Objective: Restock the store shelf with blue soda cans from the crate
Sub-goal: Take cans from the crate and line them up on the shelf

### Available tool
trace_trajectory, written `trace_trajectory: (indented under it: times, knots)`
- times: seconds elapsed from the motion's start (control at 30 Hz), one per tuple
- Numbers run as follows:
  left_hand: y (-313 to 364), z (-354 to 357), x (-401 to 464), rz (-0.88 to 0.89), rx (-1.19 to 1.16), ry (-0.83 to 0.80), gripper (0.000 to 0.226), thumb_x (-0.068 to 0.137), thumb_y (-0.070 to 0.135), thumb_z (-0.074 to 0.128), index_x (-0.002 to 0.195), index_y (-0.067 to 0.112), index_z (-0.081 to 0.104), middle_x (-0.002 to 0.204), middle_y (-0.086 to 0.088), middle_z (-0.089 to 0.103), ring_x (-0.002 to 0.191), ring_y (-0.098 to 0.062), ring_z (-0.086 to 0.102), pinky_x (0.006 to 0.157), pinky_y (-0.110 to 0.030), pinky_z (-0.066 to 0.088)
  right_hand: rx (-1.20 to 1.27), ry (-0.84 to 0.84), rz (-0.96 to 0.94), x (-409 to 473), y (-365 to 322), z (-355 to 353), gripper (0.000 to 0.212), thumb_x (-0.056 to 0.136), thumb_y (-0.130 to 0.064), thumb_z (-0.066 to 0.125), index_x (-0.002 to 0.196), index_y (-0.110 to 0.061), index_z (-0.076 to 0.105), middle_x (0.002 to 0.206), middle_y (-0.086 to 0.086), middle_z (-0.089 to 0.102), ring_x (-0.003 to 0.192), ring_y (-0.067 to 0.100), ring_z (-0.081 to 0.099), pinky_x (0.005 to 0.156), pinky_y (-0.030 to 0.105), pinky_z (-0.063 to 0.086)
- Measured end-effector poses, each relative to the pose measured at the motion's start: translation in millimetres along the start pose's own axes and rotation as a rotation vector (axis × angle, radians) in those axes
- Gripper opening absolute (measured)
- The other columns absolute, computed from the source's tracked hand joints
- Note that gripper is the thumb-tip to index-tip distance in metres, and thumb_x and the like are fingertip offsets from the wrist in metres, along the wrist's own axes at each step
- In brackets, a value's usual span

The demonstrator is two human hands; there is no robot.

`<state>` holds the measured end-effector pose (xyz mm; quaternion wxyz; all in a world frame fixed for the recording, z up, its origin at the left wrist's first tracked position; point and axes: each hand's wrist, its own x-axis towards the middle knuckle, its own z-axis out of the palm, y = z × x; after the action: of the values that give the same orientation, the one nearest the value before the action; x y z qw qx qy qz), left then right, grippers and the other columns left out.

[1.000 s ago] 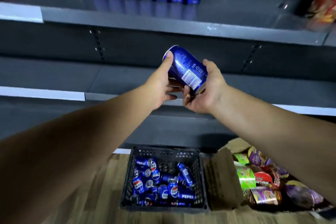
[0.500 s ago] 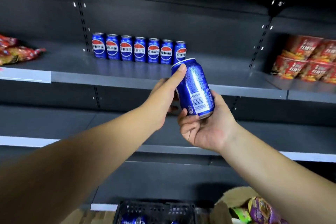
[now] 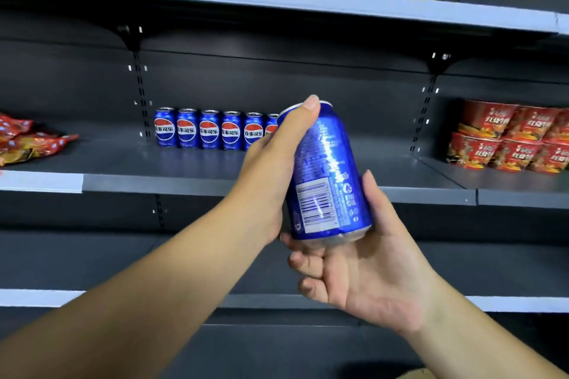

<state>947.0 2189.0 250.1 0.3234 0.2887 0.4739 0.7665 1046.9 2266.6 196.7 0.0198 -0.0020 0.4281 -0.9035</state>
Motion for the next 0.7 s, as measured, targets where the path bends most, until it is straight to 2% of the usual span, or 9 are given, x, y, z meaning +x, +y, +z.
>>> trace_trajectory:
  times: [0.07, 0.13, 0.2, 0.33, 0.43, 0.5, 0.57, 0.63, 0.7]
  knots:
    - [3.9, -0.8, -3.3, -0.04, -0.041, -0.087, 0.051, 0.047, 0.055, 0.066, 0.08, 0.016, 0.067, 0.072, -0.006, 0.067, 0.058, -0.019, 0.064, 0.06, -0.03, 0.057, -0.05, -0.079, -0.01, -0.9, -0.6, 0.3, 0.074, 0.064, -0.068, 0.07, 0.114, -0.013, 0.067, 0.105, 0.011, 0.067, 0.087, 0.021, 0.067, 0.073, 0.03, 0.052]
    - [6.3, -3.7, -5.5, -0.1, -0.074, -0.149, 0.046, 0.046, 0.055, 0.064, 0.068, 0.016, 0.069, 0.069, -0.007, 0.067, 0.054, -0.018, 0.063, 0.057, -0.028, 0.056, -0.088, -0.114, -0.047, -0.2, 1.2, 1.1, 0.071, 0.064, -0.062, 0.074, 0.115, -0.014, 0.067, 0.106, 0.012, 0.067, 0.09, 0.023, 0.067, 0.075, 0.032, 0.052]
    - [6.3, -8.4, -5.2, -0.169, -0.072, -0.195, 0.055, 0.044, 0.059, 0.063, 0.075, 0.014, 0.072, 0.081, -0.011, 0.069, 0.061, -0.021, 0.064, 0.062, -0.029, 0.056, -0.109, -0.102, -0.1, 1.5, 5.5, 5.3, 0.068, 0.061, -0.058, 0.078, 0.112, -0.013, 0.069, 0.103, 0.015, 0.068, 0.085, 0.024, 0.067, 0.072, 0.031, 0.053]
    - [2.0, -14.8, -2.5, -0.176, -0.026, -0.171, 0.073, 0.044, 0.064, 0.062, 0.094, 0.012, 0.071, 0.098, -0.016, 0.072, 0.072, -0.024, 0.068, 0.068, -0.033, 0.058, -0.155, 0.074, -0.231, 3.7, 15.5, 12.5, 0.069, 0.046, -0.057, 0.085, 0.098, -0.014, 0.074, 0.091, 0.017, 0.069, 0.066, 0.021, 0.065, 0.059, 0.028, 0.053]
    - [-1.5, -15.2, -2.9, -0.051, -0.01, -0.073, 0.066, 0.052, 0.061, 0.073, 0.097, 0.014, 0.069, 0.094, -0.01, 0.073, 0.079, -0.024, 0.07, 0.071, -0.036, 0.058, -0.201, 0.187, -0.315, 3.5, 19.1, 14.9, 0.07, 0.038, -0.058, 0.086, 0.092, -0.016, 0.074, 0.085, 0.015, 0.068, 0.06, 0.019, 0.061, 0.053, 0.027, 0.05]
    - [-2.3, -10.8, -6.0, 0.078, 0.01, -0.033, 0.064, 0.056, 0.055, 0.078, 0.103, 0.014, 0.064, 0.093, -0.004, 0.073, 0.081, -0.019, 0.071, 0.069, -0.033, 0.058, -0.24, 0.255, -0.356, 3.8, 18.9, 14.8, 0.078, 0.034, -0.059, 0.087, 0.095, -0.013, 0.071, 0.084, 0.016, 0.067, 0.058, 0.019, 0.06, 0.05, 0.026, 0.047]
    - [-2.4, -2.9, -10.3, 0.168, 0.06, -0.006, 0.059, 0.053, 0.047, 0.079, 0.101, 0.018, 0.06, 0.085, 0.004, 0.073, 0.073, -0.01, 0.07, 0.06, -0.024, 0.055, -0.293, 0.326, -0.381, 4.4, 17.8, 15.6, 0.086, 0.03, -0.06, 0.087, 0.097, -0.01, 0.068, 0.081, 0.015, 0.067, 0.057, 0.018, 0.059, 0.049, 0.025, 0.046]
    - [-2.5, 3.8, -13.5, 0.204, 0.134, 0.006, 0.061, 0.048, 0.042, 0.088, 0.097, 0.02, 0.06, 0.081, 0.004, 0.072, 0.068, -0.008, 0.069, 0.056, -0.021, 0.052, -0.369, 0.376, -0.393, 3.6, 16.3, 18.3, 0.093, 0.028, -0.062, 0.085, 0.101, -0.009, 0.065, 0.08, 0.012, 0.069, 0.058, 0.017, 0.06, 0.05, 0.024, 0.046]
    - [-1.6, 4.6, -12.7, 0.202, 0.136, 0.016, 0.053, 0.047, 0.04, 0.08, 0.091, 0.016, 0.062, 0.075, 0.002, 0.071, 0.062, -0.01, 0.067, 0.053, -0.021, 0.05, -0.45, 0.398, -0.387, 1.0, 15.0, 21.6, 0.092, 0.03, -0.061, 0.085, 0.104, -0.01, 0.063, 0.083, 0.009, 0.072, 0.062, 0.016, 0.064, 0.053, 0.023, 0.048]
